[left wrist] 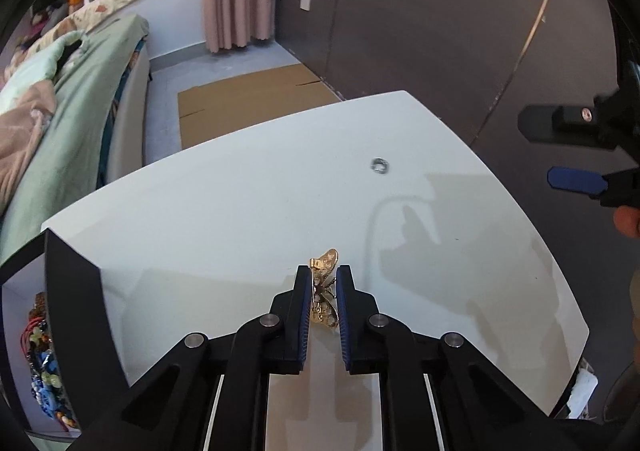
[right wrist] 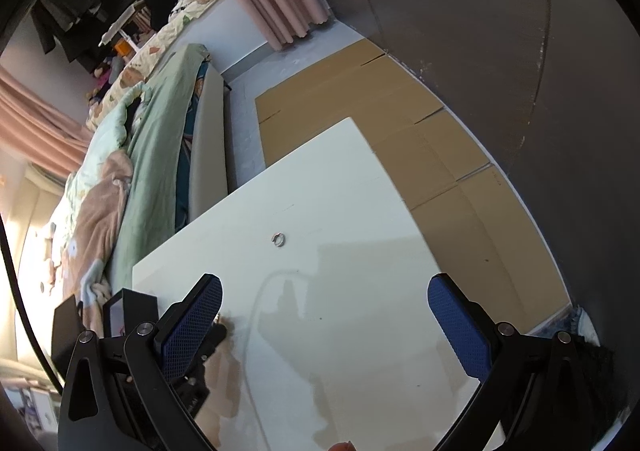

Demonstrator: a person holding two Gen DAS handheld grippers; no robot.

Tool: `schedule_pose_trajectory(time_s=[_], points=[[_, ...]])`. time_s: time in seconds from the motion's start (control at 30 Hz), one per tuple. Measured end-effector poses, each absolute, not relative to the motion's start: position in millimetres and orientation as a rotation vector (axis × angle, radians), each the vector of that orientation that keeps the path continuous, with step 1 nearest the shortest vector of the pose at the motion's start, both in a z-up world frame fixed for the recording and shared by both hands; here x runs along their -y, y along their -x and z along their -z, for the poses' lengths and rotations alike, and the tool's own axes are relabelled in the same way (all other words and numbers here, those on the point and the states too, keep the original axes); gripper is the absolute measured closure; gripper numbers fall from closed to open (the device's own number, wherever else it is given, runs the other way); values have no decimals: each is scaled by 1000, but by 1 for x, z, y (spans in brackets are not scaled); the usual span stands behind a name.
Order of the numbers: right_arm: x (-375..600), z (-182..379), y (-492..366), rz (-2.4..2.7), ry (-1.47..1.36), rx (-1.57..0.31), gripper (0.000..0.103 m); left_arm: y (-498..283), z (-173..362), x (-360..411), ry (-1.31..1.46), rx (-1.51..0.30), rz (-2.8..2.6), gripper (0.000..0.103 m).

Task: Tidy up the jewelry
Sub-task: 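Move the left gripper to the gold butterfly brooch and grasp it, then carry the brooch into the box with left while right closes on the silver ring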

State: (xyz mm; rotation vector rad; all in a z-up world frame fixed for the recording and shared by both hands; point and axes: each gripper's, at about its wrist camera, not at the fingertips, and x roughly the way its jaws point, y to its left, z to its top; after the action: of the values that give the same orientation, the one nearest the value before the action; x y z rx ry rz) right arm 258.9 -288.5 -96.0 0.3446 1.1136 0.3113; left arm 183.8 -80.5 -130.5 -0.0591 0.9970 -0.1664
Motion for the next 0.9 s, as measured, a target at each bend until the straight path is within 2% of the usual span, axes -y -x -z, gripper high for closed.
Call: schedule_pose_trajectory(time_s=[0.43, 0.5, 0.57, 0.83, 0.9], points=[[265, 105, -269, -331, -362, -1100, 2, -177, 92, 23, 199, -911, 108, 90], [257, 108, -272, -333, -344, -1102, 12, -175, 87, 14, 217, -897, 94, 90], [246, 114, -276, -338, -322, -1122, 29, -173, 80, 5, 232, -883, 79, 90], [212, 125, -281, -326, -223, -1091, 52, -165, 64, -26, 284, -843, 53, 90], [206, 127, -283, -313, -197, -1084, 54, -163, 61, -33, 293, -835, 45, 90]])
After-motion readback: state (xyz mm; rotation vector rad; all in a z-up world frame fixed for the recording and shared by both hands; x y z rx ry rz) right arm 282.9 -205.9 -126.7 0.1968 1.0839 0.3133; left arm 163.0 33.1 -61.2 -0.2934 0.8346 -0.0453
